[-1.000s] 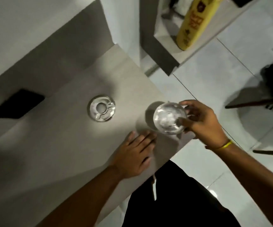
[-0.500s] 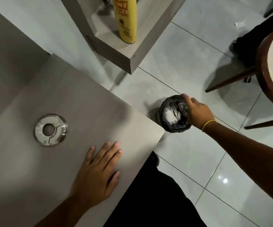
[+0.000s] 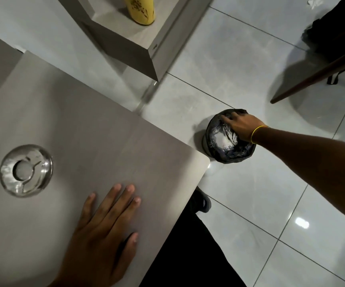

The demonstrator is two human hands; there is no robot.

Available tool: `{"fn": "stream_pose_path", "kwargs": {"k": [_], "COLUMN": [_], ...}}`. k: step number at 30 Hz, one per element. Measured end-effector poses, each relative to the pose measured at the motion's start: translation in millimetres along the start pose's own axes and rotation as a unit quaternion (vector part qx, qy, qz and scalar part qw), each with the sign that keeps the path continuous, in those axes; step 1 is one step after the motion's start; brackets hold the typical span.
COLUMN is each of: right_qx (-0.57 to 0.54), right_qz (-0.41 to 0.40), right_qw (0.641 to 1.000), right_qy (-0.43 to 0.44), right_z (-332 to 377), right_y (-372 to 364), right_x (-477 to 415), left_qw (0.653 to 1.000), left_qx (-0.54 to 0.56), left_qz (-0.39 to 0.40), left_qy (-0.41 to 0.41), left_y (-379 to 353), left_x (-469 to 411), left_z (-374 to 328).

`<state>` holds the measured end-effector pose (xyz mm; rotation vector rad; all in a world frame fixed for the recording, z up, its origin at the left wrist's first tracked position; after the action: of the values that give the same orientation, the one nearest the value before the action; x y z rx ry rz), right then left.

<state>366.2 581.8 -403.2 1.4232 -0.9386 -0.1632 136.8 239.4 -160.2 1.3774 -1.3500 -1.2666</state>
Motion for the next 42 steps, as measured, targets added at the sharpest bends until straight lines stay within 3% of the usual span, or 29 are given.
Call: {"fn": "stream_pose_path", "kwargs": {"k": [7, 25, 28, 30, 32, 35, 37, 40, 42], "right_qx": [0.018, 0.003, -0.035, -0.101, -0.193, -0.306, -0.394, -0.510, -0.553], "right_qz": [0.020, 0.035, 0.044, 0.032, -0.002, -0.014, -0.051, -0.102, -0.143], "right_qw": [0.999, 0.999, 0.998, 0.991, 0.965, 0.898, 0.820, 0.702, 0.654], "right_qy": [0.031, 0.019, -0.014, -0.082, -0.175, -0.316, -0.412, -0.486, -0.496], "right_z": [9, 12, 4, -7, -32, -64, -83, -83, -77], "right_y": [-22, -38, -41, -35, -28, -26, -21, 10, 42], "right_x": [-2, -25, -23, -16, -5, 26, 51, 79, 94], "left_qw": [0.999, 1.000, 1.000, 1.000, 1.000, 1.000, 1.000, 1.000, 0.998], "left_qx": [-0.007, -0.001, -0.001, -0.001, -0.002, 0.000, -0.009, -0.019, -0.030], "left_qz": [-0.036, -0.012, -0.010, -0.016, -0.019, -0.011, 0.003, 0.011, 0.011], "left_qy": [-0.016, 0.004, 0.004, 0.004, 0.000, -0.007, -0.013, 0.020, 0.061], "left_y": [9, 4, 5, 6, 5, 2, -5, -8, -12], "left_x": [-4, 0, -1, -1, 0, 3, 7, 11, 11], "left_z": [-6, -5, -4, -4, -5, -2, -3, 5, 11]}}
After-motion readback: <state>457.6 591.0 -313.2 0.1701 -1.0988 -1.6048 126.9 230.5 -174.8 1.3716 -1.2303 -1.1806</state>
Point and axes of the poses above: each hand's wrist, its own x-axis away from the middle knuckle, its own y-axis out of the back of the hand, z = x × y, the point moved 10 cm from there along -x, towards the middle knuckle, and after that the axes turned 10 degrees about -z, right-handed, at the moved point
